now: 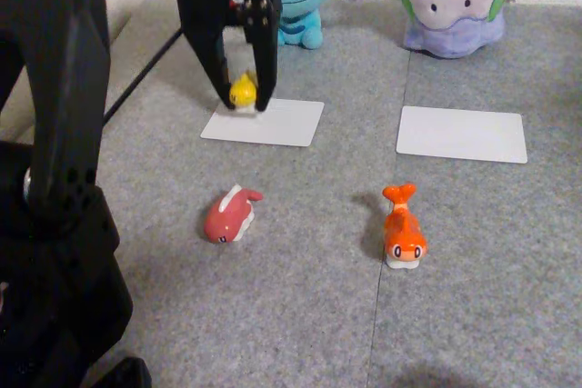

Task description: Wooper wants to eat egg sudhi, and Goomy wants to eat shrimp sushi

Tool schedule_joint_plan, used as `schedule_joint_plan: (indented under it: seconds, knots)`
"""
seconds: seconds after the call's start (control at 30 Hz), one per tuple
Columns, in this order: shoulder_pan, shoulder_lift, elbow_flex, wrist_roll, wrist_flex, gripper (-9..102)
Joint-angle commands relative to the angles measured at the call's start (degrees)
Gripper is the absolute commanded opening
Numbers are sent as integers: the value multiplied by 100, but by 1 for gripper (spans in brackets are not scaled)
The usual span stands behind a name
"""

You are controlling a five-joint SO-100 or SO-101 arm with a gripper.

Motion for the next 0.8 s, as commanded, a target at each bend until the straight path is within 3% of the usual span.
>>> schedule_joint_plan:
  seconds: [0.0, 0.07, 0.33, 0.5, 0.63, 0.77]
  knots:
    - [229, -62, -44, -79, -167, 5]
    - [272, -141, -44, -88, -193, 7]
    - [176, -53, -97, -35, -167, 36]
    - [193, 466, -105, -44, -9, 37]
    - [299, 1626, -35, -114, 650, 37]
    - [1020, 2856, 422, -615, 659, 37]
